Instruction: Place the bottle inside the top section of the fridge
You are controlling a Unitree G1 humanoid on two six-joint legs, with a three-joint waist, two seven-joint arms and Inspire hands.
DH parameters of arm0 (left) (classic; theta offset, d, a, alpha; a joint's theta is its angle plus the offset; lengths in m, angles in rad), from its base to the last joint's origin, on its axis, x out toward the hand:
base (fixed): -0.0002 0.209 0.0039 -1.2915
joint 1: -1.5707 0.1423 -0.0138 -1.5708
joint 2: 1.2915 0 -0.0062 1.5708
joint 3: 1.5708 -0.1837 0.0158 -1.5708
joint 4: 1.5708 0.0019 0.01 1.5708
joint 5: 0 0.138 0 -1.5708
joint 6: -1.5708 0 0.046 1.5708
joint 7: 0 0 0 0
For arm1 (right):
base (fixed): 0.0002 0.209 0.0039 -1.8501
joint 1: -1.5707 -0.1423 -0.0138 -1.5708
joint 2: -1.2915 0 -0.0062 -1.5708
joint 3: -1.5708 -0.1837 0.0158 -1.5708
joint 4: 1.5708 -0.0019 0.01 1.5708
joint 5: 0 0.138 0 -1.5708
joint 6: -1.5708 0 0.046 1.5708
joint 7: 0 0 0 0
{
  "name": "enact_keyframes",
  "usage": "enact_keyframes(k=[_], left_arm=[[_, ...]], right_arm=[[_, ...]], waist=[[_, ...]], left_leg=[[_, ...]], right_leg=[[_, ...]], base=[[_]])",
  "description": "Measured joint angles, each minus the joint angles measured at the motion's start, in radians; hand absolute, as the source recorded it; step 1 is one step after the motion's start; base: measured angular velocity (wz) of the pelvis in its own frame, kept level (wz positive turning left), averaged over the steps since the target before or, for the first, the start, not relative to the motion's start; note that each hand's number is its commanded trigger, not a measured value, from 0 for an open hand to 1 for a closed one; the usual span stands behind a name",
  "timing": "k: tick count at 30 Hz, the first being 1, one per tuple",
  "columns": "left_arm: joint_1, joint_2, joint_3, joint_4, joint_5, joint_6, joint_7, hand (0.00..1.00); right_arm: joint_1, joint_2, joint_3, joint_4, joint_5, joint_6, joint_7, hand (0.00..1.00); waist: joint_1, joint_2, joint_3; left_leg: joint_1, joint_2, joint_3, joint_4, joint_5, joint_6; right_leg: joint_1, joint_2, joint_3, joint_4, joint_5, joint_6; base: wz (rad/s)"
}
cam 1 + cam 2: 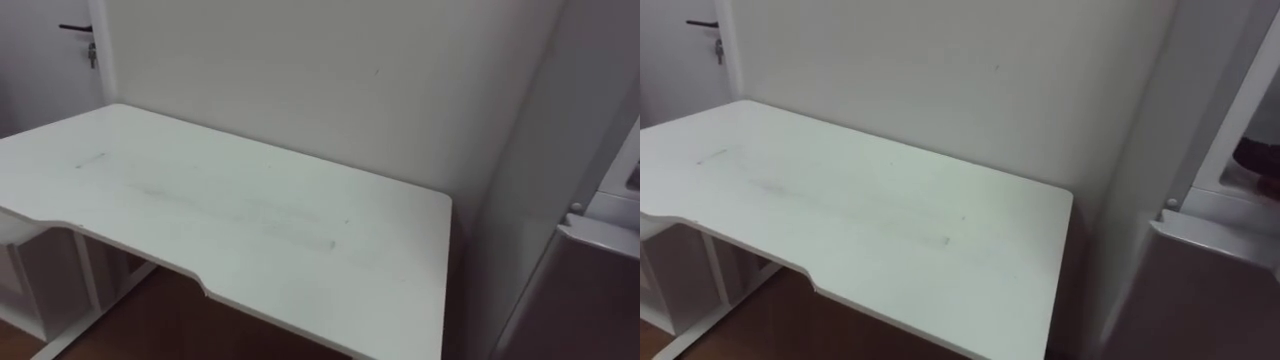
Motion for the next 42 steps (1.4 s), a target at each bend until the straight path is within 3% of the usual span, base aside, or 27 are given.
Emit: enact_keyframes(k=[8, 13, 21, 30, 33, 39, 42], left_arm=[[0.0, -0.003, 0.001, 0.001, 0.006, 0.007, -0.002, 0.0], [0.001, -0.018, 0.046, 0.001, 0.011, 0.02, 0.001, 0.0], [-0.001, -0.023, 0.071, 0.007, 0.01, 0.02, 0.003, 0.0], [-0.018, -0.044, 0.069, 0.009, 0.008, 0.021, 0.002, 0.0], [-0.027, -0.05, 0.07, 0.013, 0.009, 0.023, -0.003, 0.0], [-0.055, -0.051, 0.071, 0.028, 0.008, 0.028, -0.006, 0.0], [-0.067, -0.05, 0.074, 0.055, 0.01, 0.028, -0.009, 0.0]], right_arm=[[0.0, -0.006, -0.004, 0.009, 0.0, 0.028, 0.081, 0.0], [0.0, -0.007, -0.006, 0.007, 0.0, 0.056, 0.139, 0.0], [0.0, -0.007, -0.006, -0.003, 0.008, 0.079, 0.159, 0.0], [0.005, -0.007, -0.004, -0.079, 0.008, 0.126, 0.202, 0.0], [0.005, -0.007, -0.004, -0.08, 0.004, 0.134, 0.226, 0.0], [0.004, -0.007, -0.004, -0.094, 0.005, 0.155, 0.237, 0.0], [0.004, -0.007, -0.009, -0.109, 0.004, 0.16, 0.251, 0.0]], waist=[[-0.013, -0.014, -0.0007], [-0.027, -0.018, -0.0029], [-0.034, -0.02, -0.0051], [-0.079, -0.028, -0.0069], [-0.083, -0.036, -0.0045], [-0.085, -0.046, -0.0078], [-0.104, -0.046, -0.0077]], left_leg=[[0.013, -0.003, 0.001, -0.019, 0.008, -0.002], [0.034, -0.002, 0.007, -0.026, 0.008, -0.002], [0.055, -0.003, 0.011, -0.039, 0.009, -0.003], [0.082, -0.003, 0.027, -0.062, 0.009, -0.003], [0.1, -0.002, 0.039, -0.081, 0.009, -0.003], [0.12, 0.0, 0.058, -0.105, 0.009, -0.004], [0.12, -0.001, 0.058, -0.105, 0.007, -0.002]], right_leg=[[0.005, -0.003, 0.0, 0.0, -0.002, -0.002], [0.017, -0.001, 0.014, -0.003, -0.003, -0.004], [0.041, 0.001, 0.019, -0.017, 0.001, -0.008], [0.053, -0.001, 0.03, -0.017, -0.001, -0.006], [0.061, -0.002, 0.033, -0.018, -0.001, -0.006], [0.064, -0.002, 0.055, -0.019, -0.001, -0.005], [0.064, -0.003, 0.057, -0.019, -0.001, -0.005]], base=[[0.0], [-0.01], [-0.02], [-0.04], [-0.12], [-0.1], [-0.03]])
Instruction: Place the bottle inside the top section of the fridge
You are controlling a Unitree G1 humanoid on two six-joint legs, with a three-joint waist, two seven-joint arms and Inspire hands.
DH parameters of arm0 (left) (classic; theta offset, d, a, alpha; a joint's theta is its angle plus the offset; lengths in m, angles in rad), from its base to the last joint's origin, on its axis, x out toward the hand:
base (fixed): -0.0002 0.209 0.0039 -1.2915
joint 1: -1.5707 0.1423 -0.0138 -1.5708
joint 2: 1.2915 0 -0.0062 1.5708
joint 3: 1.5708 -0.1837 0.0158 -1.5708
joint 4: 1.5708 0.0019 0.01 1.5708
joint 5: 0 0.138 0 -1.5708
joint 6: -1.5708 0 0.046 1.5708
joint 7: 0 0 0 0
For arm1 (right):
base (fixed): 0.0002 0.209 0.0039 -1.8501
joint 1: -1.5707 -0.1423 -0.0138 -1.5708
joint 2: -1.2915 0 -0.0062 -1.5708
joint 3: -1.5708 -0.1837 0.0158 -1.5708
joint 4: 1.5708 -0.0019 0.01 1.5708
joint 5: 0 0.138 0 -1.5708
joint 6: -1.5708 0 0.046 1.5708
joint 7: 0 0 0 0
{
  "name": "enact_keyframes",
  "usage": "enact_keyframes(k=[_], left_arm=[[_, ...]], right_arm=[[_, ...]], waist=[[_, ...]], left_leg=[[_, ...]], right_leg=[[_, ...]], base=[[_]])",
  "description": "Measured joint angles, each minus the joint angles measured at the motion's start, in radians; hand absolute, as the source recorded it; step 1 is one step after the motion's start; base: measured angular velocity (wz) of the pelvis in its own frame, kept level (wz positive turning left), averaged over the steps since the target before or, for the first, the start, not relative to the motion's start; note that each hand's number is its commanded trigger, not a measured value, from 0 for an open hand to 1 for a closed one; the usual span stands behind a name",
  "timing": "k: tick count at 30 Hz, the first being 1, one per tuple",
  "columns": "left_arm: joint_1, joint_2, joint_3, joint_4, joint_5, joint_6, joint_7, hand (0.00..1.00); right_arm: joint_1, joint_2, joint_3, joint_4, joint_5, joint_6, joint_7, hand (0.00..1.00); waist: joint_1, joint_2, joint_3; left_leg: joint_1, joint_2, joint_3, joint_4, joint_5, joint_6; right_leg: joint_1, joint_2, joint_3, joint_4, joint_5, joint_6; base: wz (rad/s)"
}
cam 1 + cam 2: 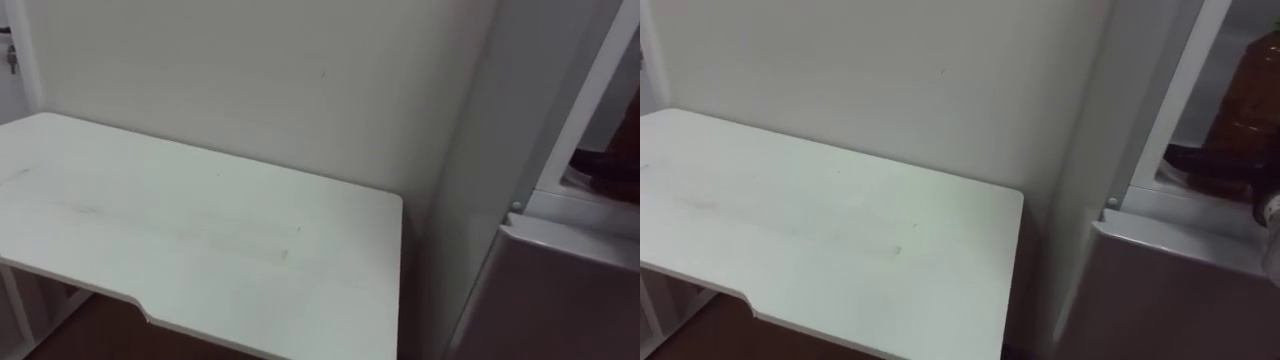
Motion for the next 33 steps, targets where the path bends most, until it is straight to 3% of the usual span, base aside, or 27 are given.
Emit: enact_keyframes(k=[5, 6, 10, 18, 25, 28, 33], left_arm=[[-0.009, 0.005, 0.003, 0.035, -0.001, 0.0, -0.023, 0.0], [-0.01, 0.005, 0.019, 0.037, -0.002, -0.001, -0.03, 0.0], [-0.018, 0.005, 0.032, 0.063, -0.018, -0.007, -0.036, 0.0], [-0.019, 0.004, 0.033, 0.074, -0.059, -0.01, -0.036, 0.0], [-0.027, 0.004, 0.035, 0.073, -0.062, -0.012, -0.038, 0.0], [-0.024, 0.003, 0.035, 0.072, -0.069, -0.008, -0.04, 0.0], [-0.034, 0.002, 0.034, 0.072, -0.071, -0.008, -0.038, 0.0]], right_arm=[[0.009, 0.0, -0.038, -0.065, 0.0, 0.009, 0.009, 0.0], [0.022, 0.0, -0.05, -0.099, -0.001, 0.009, 0.006, 0.0], [0.085, 0.0, -0.066, -0.219, 0.0, 0.009, 0.009, 0.0], [0.14, 0.0, -0.082, -0.366, -0.004, 0.009, -0.024, 0.0], [0.221, 0.0, -0.127, -0.513, -0.055, 0.01, -0.04, 0.0], [0.28, 0.001, -0.187, -0.624, -0.167, 0.01, -0.059, 0.0], [0.359, 0.004, -0.213, -0.775, -0.196, 0.008, -0.1, 0.0]], waist=[[-0.021, 0.014, -0.0028], [-0.025, 0.02, -0.0063], [-0.029, 0.034, -0.0066], [-0.064, 0.03, -0.0071], [-0.089, 0.023, -0.0107], [-0.091, 0.032, -0.009], [-0.11, 0.05, -0.0095]], left_leg=[[0.002, 0.0, 0.003, 0.0, -0.001, 0.001], [0.008, 0.001, 0.006, -0.001, -0.001, 0.001], [0.04, 0.003, 0.027, -0.018, -0.001, 0.001], [0.063, 0.01, 0.063, -0.029, -0.002, 0.001], [0.068, 0.012, 0.075, -0.034, -0.006, 0.0], [0.069, 0.013, 0.078, -0.03, -0.012, 0.001], [0.07, 0.013, 0.08, -0.034, -0.013, 0.001]], right_leg=[[0.0, 0.0, 0.004, 0.001, 0.001, 0.001], [0.0, -0.001, 0.005, 0.002, 0.001, 0.001], [0.02, 0.0, 0.029, 0.003, 0.001, 0.002], [0.021, 0.007, 0.077, 0.002, 0.0, 0.002], [0.018, 0.007, 0.083, 0.0, 0.0, 0.003], [0.022, 0.007, 0.084, 0.001, 0.0, 0.003], [0.022, 0.007, 0.084, 0.001, 0.0, 0.004]], base=[[0.0], [-0.07], [-0.14], [-0.14], [-0.05], [-0.05], [-0.01]])
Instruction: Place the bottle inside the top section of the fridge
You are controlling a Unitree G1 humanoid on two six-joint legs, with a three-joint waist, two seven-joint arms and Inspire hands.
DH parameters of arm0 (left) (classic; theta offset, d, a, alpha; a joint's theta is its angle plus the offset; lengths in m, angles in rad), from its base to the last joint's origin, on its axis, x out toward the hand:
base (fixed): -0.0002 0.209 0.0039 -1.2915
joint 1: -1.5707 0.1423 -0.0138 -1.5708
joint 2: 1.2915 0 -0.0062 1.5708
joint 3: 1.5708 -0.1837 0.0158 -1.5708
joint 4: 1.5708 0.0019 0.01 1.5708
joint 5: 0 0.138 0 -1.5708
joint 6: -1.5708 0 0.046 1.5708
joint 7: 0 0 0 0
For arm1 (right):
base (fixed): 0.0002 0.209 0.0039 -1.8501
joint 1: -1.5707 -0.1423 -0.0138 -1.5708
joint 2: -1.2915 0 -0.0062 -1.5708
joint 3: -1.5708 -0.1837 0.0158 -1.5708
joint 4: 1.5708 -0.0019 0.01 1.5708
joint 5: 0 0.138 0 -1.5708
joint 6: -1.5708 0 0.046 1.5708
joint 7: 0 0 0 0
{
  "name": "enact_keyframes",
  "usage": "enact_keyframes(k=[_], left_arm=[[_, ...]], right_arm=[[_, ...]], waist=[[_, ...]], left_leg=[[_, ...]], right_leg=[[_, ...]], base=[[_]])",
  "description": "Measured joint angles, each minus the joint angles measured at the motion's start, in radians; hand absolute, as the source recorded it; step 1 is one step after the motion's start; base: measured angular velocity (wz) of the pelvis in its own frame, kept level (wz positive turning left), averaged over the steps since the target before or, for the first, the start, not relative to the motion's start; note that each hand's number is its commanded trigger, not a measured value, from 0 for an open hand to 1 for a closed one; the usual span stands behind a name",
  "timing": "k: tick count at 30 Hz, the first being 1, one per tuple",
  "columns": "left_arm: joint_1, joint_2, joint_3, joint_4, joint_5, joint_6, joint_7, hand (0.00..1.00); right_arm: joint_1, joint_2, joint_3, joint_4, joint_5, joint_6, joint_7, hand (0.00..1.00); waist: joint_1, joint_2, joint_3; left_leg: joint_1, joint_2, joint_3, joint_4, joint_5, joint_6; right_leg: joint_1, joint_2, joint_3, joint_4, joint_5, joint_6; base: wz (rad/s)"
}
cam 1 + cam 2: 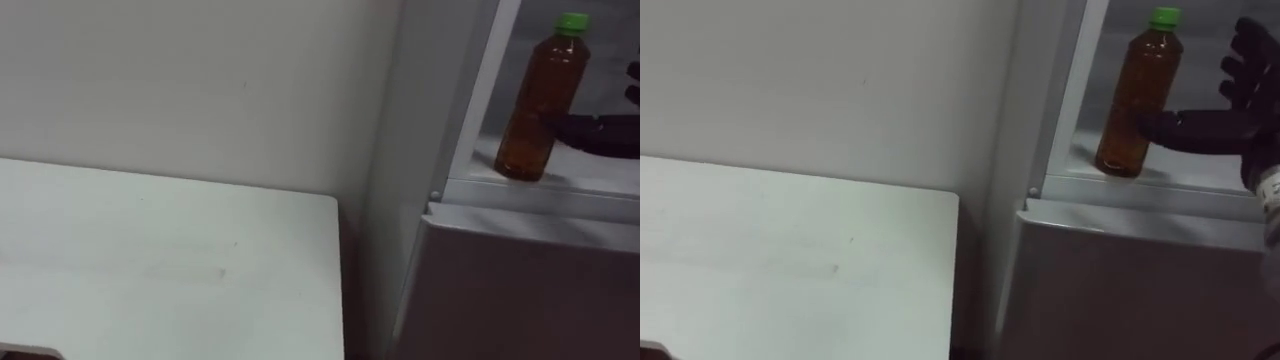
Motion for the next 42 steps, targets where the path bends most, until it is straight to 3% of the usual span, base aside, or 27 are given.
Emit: enact_keyframes(k=[3, 6, 9, 18, 20, 22, 26, 28, 32, 33, 35, 37, 42], left_arm=[[-0.009, -0.005, 0.0, 0.001, 0.002, -0.002, 0.001, 0.0], [-0.01, -0.013, 0.0, 0.0, -0.001, -0.018, 0.003, 0.0], [-0.019, -0.019, 0.0, 0.001, -0.002, -0.025, 0.004, 0.0], [-0.029, -0.042, -0.02, 0.015, -0.002, -0.05, 0.023, 0.0], [-0.023, -0.043, -0.03, 0.022, 0.001, -0.059, 0.022, 0.0], [-0.018, -0.043, -0.055, 0.022, 0.002, -0.062, 0.022, 0.0], [-0.019, -0.046, -0.096, 0.03, 0.007, -0.069, 0.022, 0.0], [-0.019, -0.049, -0.105, 0.036, 0.011, -0.069, 0.02, 0.0], [-0.023, -0.059, -0.14, 0.039, 0.012, -0.081, 0.02, 0.0], [-0.024, -0.06, -0.162, 0.044, 0.011, -0.087, 0.021, 0.0], [-0.04, -0.064, -0.195, 0.042, 0.012, -0.087, 0.021, 0.0], [-0.061, -0.077, -0.215, 0.04, 0.012, -0.087, 0.017, 0.0], [-0.093, -0.087, -0.214, 0.03, 0.049, -0.102, -0.003, 0.0]], right_arm=[[0.065, 0.036, -0.042, -0.127, -0.011, -0.009, -0.012, 0.0], [0.148, 0.072, -0.074, -0.209, -0.014, -0.024, -0.019, 0.0], [0.208, 0.079, -0.104, -0.271, -0.033, -0.024, -0.047, 0.0], [0.275, 0.186, -0.132, -0.483, -0.033, -0.041, -0.069, 0.0], [0.282, 0.197, -0.136, -0.509, 0.014, -0.065, -0.037, 0.0], [0.294, 0.242, -0.134, -0.524, 0.081, -0.096, 0.02, 0.0], [0.349, 0.322, -0.134, -0.522, 0.3, -0.107, 0.117, 0.0], [0.382, 0.38, -0.128, -0.522, 0.431, -0.109, 0.164, 0.0], [0.41, 0.438, -0.088, -0.509, 0.528, -0.135, 0.236, 0.0], [0.426, 0.459, -0.071, -0.491, 0.555, -0.146, 0.268, 0.0], [0.478, 0.486, -0.046, -0.454, 0.592, -0.162, 0.309, 0.0], [0.529, 0.534, -0.021, -0.37, 0.641, -0.16, 0.356, 0.0], [0.57, 0.545, -0.021, -0.255, 0.728, -0.158, 0.41, 0.0]], waist=[[-0.002, 0.02, 0.0062], [-0.008, 0.031, 0.006], [-0.016, 0.033, 0.0047], [-0.039, 0.049, 0.0075], [-0.036, 0.051, 0.0069], [-0.033, 0.056, 0.0064], [-0.028, 0.071, 0.0036], [-0.026, 0.084, 0.0065], [-0.028, 0.11, 0.0067], [-0.029, 0.12, 0.0109], [-0.029, 0.128, 0.0088], [-0.029, 0.139, 0.0018], [-0.031, 0.156, 0.0042]], left_leg=[[0.017, 0.003, 0.016, -0.001, -0.003, -0.001], [0.02, 0.006, 0.027, -0.005, -0.006, -0.002], [0.016, 0.006, 0.033, -0.004, -0.007, -0.002], [0.019, 0.015, 0.063, -0.005, -0.015, -0.004], [0.02, 0.017, 0.068, -0.006, -0.019, -0.007], [0.018, 0.018, 0.069, -0.009, -0.021, -0.008], [0.018, 0.018, 0.069, -0.002, -0.022, -0.006], [0.017, 0.018, 0.069, -0.002, -0.022, -0.006], [0.017, 0.018, 0.07, -0.007, -0.023, -0.006], [0.016, 0.018, 0.07, -0.007, -0.023, -0.006], [0.014, 0.018, 0.07, -0.002, -0.025, -0.007], [0.0, 0.019, 0.07, 0.007, -0.026, -0.006], [-0.009, 0.018, 0.074, 0.011, -0.026, -0.005]], right_leg=[[-0.002, 0.004, 0.023, 0.0, 0.0, 0.0], [-0.004, 0.006, 0.039, 0.001, -0.001, 0.0], [-0.018, 0.007, 0.053, 0.004, -0.003, 0.001], [-0.02, 0.012, 0.068, 0.002, -0.001, -0.001], [-0.02, 0.016, 0.08, 0.002, -0.001, -0.002], [-0.023, 0.016, 0.08, 0.002, -0.001, -0.002], [-0.026, 0.017, 0.083, 0.003, 0.0, -0.002], [-0.028, 0.017, 0.082, 0.004, 0.0, -0.002], [-0.026, 0.016, 0.08, 0.005, 0.0, -0.002], [-0.023, 0.016, 0.08, 0.002, 0.0, -0.002], [-0.025, 0.016, 0.081, 0.0, -0.002, -0.001], [-0.044, 0.016, 0.087, 0.007, -0.004, -0.002], [-0.063, 0.016, 0.096, 0.017, -0.003, -0.002]], base=[[-0.14], [-0.17], [-0.1], [-0.09], [-0.1], [-0.06], [0.0], [0.0], [0.0], [0.0], [0.0], [-0.02], [-0.06]])
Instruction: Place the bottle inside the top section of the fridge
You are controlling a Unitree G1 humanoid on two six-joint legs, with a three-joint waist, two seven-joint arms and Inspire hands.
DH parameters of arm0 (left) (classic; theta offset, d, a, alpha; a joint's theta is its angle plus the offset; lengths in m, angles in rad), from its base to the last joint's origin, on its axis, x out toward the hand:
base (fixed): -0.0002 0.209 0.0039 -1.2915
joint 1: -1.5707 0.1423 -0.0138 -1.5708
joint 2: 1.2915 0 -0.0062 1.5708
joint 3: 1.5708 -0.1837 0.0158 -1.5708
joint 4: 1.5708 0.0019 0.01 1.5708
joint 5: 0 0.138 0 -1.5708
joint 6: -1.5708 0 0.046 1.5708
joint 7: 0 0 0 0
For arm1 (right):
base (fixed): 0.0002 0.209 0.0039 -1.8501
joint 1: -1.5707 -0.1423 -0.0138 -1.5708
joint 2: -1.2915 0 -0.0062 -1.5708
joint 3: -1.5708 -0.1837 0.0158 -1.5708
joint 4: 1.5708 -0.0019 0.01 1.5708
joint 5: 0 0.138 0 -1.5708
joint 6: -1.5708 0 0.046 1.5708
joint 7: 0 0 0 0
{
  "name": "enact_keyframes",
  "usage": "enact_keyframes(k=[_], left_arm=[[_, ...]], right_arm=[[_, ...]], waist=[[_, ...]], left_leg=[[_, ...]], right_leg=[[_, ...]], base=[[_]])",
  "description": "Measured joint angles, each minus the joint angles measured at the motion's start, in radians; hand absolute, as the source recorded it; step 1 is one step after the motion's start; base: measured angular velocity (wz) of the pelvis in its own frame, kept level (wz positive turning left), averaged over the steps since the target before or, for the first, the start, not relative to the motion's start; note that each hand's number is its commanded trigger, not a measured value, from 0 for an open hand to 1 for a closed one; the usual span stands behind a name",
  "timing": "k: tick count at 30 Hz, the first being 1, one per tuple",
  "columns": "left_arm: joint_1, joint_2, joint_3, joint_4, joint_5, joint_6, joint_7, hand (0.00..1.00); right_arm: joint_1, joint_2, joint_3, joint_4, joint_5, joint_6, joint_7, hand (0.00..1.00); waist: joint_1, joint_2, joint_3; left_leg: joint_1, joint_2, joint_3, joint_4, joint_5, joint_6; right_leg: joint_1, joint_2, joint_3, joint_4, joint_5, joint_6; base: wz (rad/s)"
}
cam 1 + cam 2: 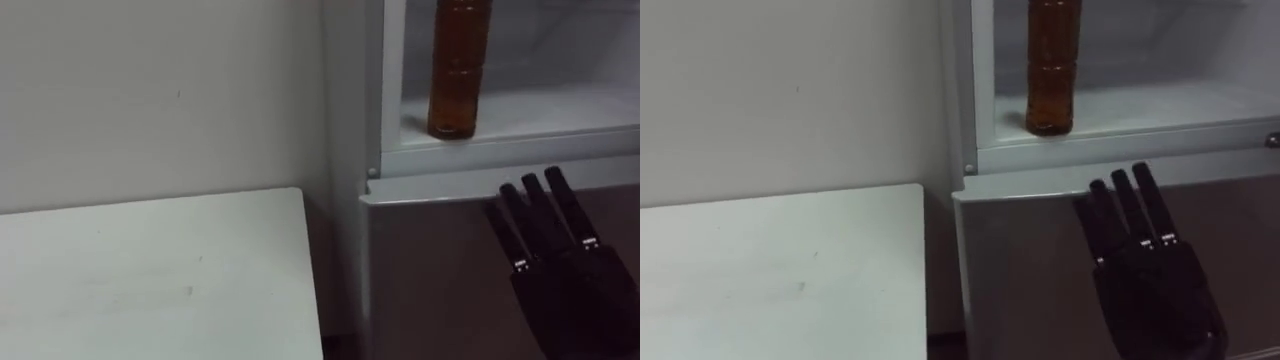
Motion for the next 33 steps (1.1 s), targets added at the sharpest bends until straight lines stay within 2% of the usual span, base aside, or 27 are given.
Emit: enact_keyframes(k=[5, 10, 14, 17, 20, 22, 27, 33], left_arm=[[-0.017, 0.001, -0.001, 0.001, -0.005, -0.024, -0.015, 0.0], [-0.022, 0.003, -0.001, 0.008, -0.029, -0.054, -0.014, 0.0], [-0.007, 0.003, -0.001, 0.011, -0.027, -0.066, -0.001, 0.0], [-0.004, 0.002, -0.001, 0.011, -0.022, -0.076, 0.034, 0.0], [-0.004, -0.019, -0.001, 0.012, -0.028, -0.09, 0.062, 0.0], [-0.001, -0.031, -0.001, 0.013, -0.028, -0.095, 0.078, 0.0], [0.004, -0.031, -0.001, 0.015, -0.052, -0.096, 0.095, 0.0], [0.03, -0.028, 0.027, 0.01, -0.051, -0.096, 0.123, 0.0]], right_arm=[[0.007, 0.0, -0.005, 0.169, 0.047, -0.019, 0.051, 0.0], [0.098, 0.0, -0.003, 0.336, 0.079, -0.019, 0.068, 0.0], [0.128, 0.001, -0.003, 0.437, 0.117, -0.024, 0.069, 0.0], [0.141, 0.021, 0.0, 0.572, 0.124, -0.04, 0.081, 0.0], [0.15, 0.045, 0.0, 0.687, 0.12, -0.041, 0.075, 0.0], [0.152, 0.057, 0.0, 0.722, 0.12, -0.042, 0.064, 0.0], [0.153, 0.065, -0.013, 0.785, 0.112, -0.045, 0.009, 0.0], [0.152, 0.067, -0.135, 0.901, 0.052, -0.043, -0.115, 0.0]], waist=[[-0.015, -0.001, 0.0024], [-0.026, -0.004, 0.0034], [-0.032, -0.008, 0.0031], [-0.029, -0.029, 0.0005], [-0.029, -0.044, 0.0007], [-0.03, -0.05, 0.0022], [-0.038, -0.058, 0.0051], [-0.069, -0.064, 0.0028]], left_leg=[[0.01, 0.0, 0.002, -0.003, -0.001, 0.0], [0.007, -0.001, 0.009, -0.013, -0.001, 0.0], [0.004, 0.0, 0.017, -0.017, -0.001, 0.0], [0.012, 0.0, 0.019, -0.024, 0.0, -0.001], [0.017, -0.001, 0.021, -0.026, -0.001, 0.0], [0.016, -0.002, 0.023, -0.026, -0.001, 0.0], [0.026, -0.002, 0.021, -0.026, -0.001, 0.0], [0.038, -0.002, 0.018, -0.027, -0.004, -0.001]], right_leg=[[0.011, 0.001, 0.0, 0.001, 0.0, 0.0], [0.002, 0.0, 0.005, 0.0, -0.002, 0.002], [-0.008, 0.001, 0.014, 0.002, -0.002, 0.001], [-0.003, 0.003, 0.017, -0.001, -0.002, 0.002], [0.0, 0.002, 0.017, 0.0, -0.002, 0.002], [-0.003, 0.001, 0.02, 0.0, -0.002, 0.003], [0.009, 0.001, 0.018, -0.007, -0.002, 0.003], [0.028, 0.0, 0.01, -0.014, -0.007, 0.004]], base=[[0.0], [-0.03], [-0.07], [0.0], [0.0], [-0.05], [0.0], [0.03]])
